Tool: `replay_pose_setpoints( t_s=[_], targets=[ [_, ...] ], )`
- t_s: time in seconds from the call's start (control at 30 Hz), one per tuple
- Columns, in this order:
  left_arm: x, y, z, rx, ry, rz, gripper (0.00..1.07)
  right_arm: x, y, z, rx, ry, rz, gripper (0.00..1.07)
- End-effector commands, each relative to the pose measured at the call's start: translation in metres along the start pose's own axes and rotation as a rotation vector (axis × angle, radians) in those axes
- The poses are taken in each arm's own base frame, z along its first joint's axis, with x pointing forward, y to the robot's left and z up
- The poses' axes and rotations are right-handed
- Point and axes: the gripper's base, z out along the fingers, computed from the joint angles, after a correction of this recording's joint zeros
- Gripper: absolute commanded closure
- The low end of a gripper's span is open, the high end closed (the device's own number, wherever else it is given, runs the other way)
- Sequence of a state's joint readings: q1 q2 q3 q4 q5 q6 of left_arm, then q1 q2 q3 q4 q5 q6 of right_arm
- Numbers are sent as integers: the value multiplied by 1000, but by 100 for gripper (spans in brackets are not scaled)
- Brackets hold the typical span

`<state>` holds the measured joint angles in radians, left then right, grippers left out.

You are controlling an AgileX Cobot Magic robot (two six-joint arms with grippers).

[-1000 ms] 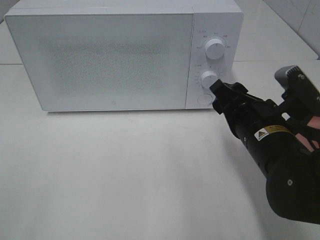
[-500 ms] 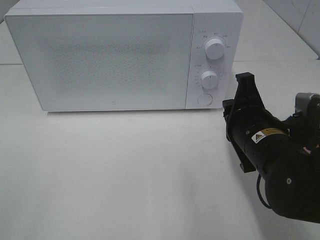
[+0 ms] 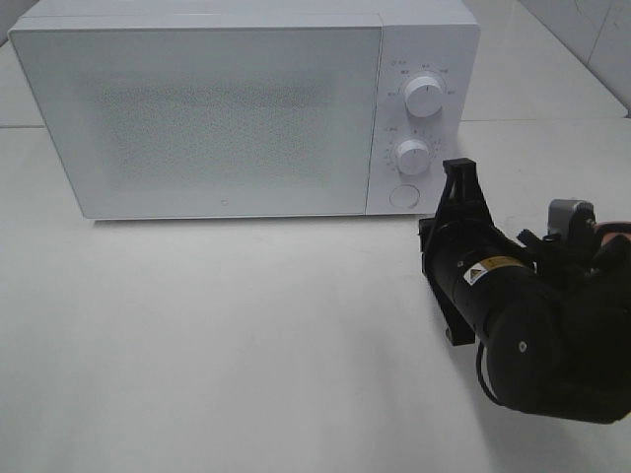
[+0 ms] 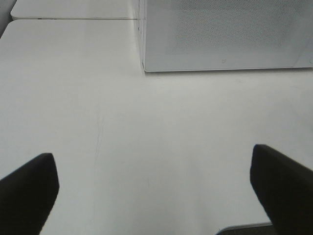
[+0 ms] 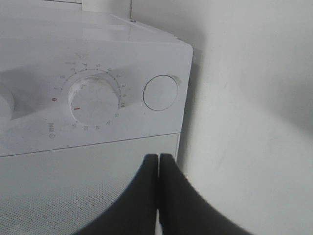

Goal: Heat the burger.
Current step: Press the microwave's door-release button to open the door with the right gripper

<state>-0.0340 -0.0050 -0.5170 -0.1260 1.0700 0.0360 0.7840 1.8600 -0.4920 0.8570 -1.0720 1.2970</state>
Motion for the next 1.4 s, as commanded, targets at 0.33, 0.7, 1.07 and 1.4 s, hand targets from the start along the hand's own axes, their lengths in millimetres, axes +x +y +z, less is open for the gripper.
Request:
replay_pose_setpoints(
  t_s=[0.33,0.7,1.07,1.4],
  targets=[
    [0,-1,0,9,0,-2,7,-2,6,35,-24,-15,26,107],
    [0,-1,0,9,0,-2,7,1,6,63,-13,-18,47,107],
    [0,-1,0,9,0,-2,7,5,-2,86,31,-28,71,107],
    [0,-1,0,9,0,-2,7,6,-2,101,12,-51,72,107]
  ],
)
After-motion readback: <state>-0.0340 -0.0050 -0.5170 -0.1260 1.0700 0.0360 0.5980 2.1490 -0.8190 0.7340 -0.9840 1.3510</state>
